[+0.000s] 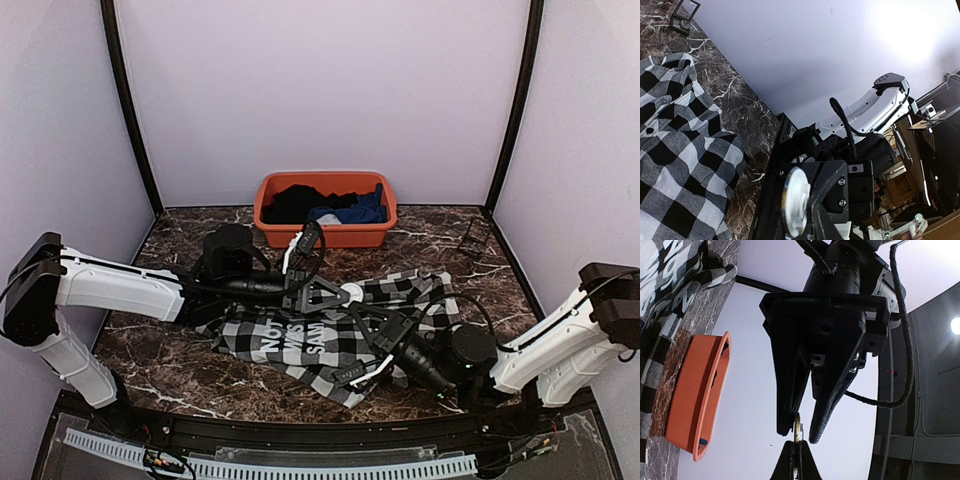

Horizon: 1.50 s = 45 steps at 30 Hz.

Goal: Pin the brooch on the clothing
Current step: Pass from the right arm to the left, then pass from the left arm to the right

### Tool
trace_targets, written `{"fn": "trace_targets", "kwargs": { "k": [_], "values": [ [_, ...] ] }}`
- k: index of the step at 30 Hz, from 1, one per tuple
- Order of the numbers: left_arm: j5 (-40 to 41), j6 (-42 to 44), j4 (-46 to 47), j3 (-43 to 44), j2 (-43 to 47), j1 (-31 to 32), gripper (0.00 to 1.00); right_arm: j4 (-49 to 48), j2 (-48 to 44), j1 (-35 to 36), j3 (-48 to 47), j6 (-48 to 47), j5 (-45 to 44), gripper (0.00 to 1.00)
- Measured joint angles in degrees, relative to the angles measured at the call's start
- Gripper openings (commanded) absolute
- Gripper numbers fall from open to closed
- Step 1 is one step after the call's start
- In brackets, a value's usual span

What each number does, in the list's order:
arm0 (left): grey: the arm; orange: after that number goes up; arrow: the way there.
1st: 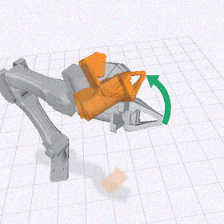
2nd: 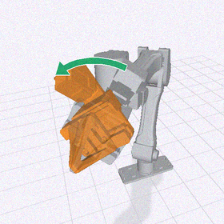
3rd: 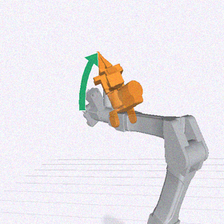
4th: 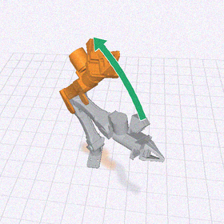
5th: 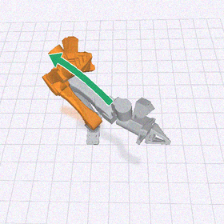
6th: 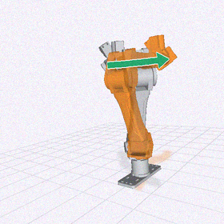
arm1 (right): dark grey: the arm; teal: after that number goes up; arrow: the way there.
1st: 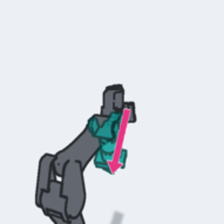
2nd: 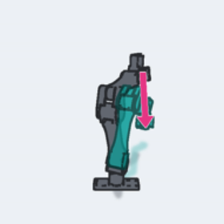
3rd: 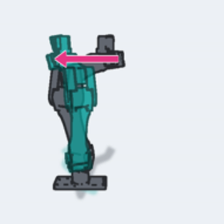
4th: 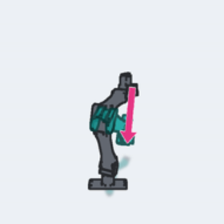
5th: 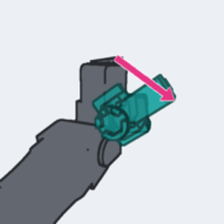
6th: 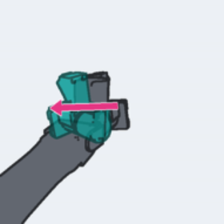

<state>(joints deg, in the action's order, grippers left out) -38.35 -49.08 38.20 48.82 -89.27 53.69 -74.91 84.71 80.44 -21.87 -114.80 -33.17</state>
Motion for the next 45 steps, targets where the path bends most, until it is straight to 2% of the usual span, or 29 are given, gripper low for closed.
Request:
{"fn": "trace_targets", "kwargs": {
  "k": [5,9,10,15,17,20,24,26,28,32,35,40,45],
  "values": [
    [0.0,-0.2,0.6,0.0,-0.1,0.0,0.02,-0.3,0.0,0.0,0.0,0.0,-0.2,0.00],
    [-0.2,-0.2,1.7,0.0,-0.1,0.0,0.01,-0.6,0.0,-0.2,-0.1,0.1,-0.3,0.00],
    [-0.2,-0.3,1.8,0.0,-0.1,0.0,0.01,-0.7,0.0,-0.2,-0.1,0.1,-0.3,0.05],
    [-0.1,0.0,2.0,0.0,-0.1,0.1,0.01,-0.6,0.0,-0.3,-0.4,-0.3,-0.4,0.45],
    [0.0,0.7,1.6,0.0,-0.1,0.1,0.01,-0.5,-0.1,-0.3,-0.4,-0.5,-0.6,0.56],
    [0.7,3.0,-0.8,0.0,0.3,0.1,0.01,0.1,-1.7,-0.3,-0.5,-0.4,-1.0,0.69],
    [2.4,8.0,-5.7,0.7,2.6,0.1,0.01,3.5,-9.2,-0.3,-0.5,4.4,-2.7,0.74],
    [3.7,11.5,-9.8,1.0,4.9,0.2,0.01,8.2,-15.7,-0.3,-2.2,12.6,-3.8,0.75],
    [5.1,14.6,-13.6,1.2,6.4,0.1,0.01,22.4,-24.3,-1.0,-8.4,27.3,-2.8,0.78],
    [7.7,21.8,-23.3,3.2,7.8,-0.2,0.00,50.0,-34.7,-6.8,-24.1,55.9,7.7,0.84],
    [8.8,25.9,-29.0,4.5,8.5,-0.2,0.01,64.0,-37.8,-9.7,-30.6,70.1,14.0,0.85],
    [9.2,32.3,-36.6,6.1,10.4,-0.2,0.01,80.6,-31.5,-10.6,-35.3,86.5,25.4,0.85],
    [8.6,36.9,-41.4,7.4,11.8,-0.2,0.01,90.6,-21.6,-14.7,-36.7,98.8,40.2,0.74]
  ]
}}
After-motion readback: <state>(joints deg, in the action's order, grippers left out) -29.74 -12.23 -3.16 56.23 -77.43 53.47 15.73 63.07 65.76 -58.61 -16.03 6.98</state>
